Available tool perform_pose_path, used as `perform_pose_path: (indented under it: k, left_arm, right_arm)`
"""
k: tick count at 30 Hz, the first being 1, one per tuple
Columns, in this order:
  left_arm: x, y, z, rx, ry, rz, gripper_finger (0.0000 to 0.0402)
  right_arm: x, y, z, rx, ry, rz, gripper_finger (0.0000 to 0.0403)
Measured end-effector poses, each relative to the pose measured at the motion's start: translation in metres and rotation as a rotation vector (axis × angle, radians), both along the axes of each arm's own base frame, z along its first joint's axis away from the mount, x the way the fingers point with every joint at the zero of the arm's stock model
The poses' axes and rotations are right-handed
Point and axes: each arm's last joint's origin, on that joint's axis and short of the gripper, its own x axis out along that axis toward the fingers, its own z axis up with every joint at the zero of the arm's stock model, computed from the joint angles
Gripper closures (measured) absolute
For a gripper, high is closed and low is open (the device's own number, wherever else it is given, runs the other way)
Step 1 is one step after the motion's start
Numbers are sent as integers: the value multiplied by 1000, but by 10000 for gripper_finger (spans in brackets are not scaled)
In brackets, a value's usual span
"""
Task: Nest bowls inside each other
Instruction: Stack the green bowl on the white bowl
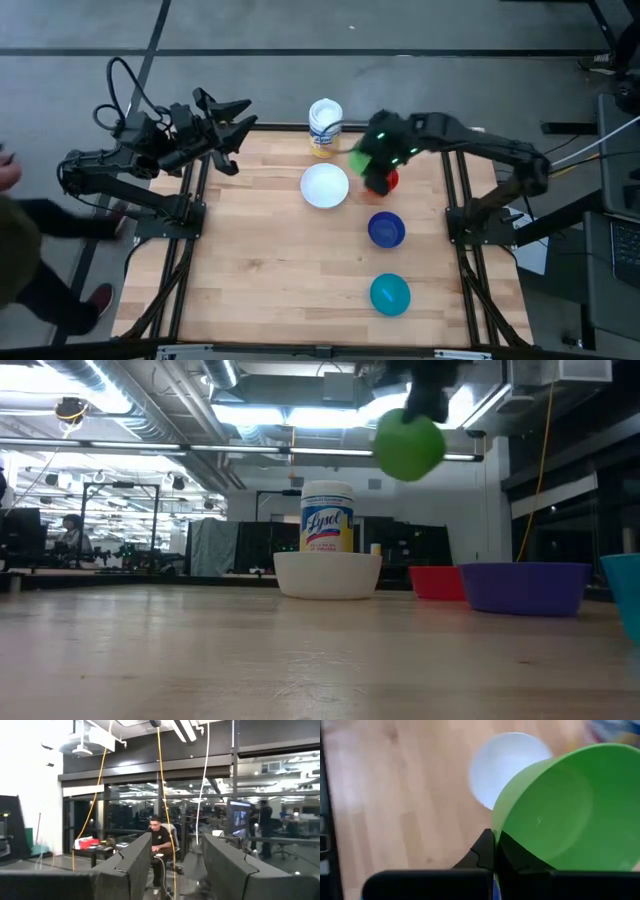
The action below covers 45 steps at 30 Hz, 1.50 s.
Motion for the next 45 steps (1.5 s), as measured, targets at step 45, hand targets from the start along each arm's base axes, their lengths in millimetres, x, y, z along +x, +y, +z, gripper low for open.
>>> perform_pose_path:
  k: [45]
  left_arm:
    - [-24, -2, 4, 21, -10, -99, 231]
  right_arm:
    - [156, -14, -158, 30, 324, 42, 401]
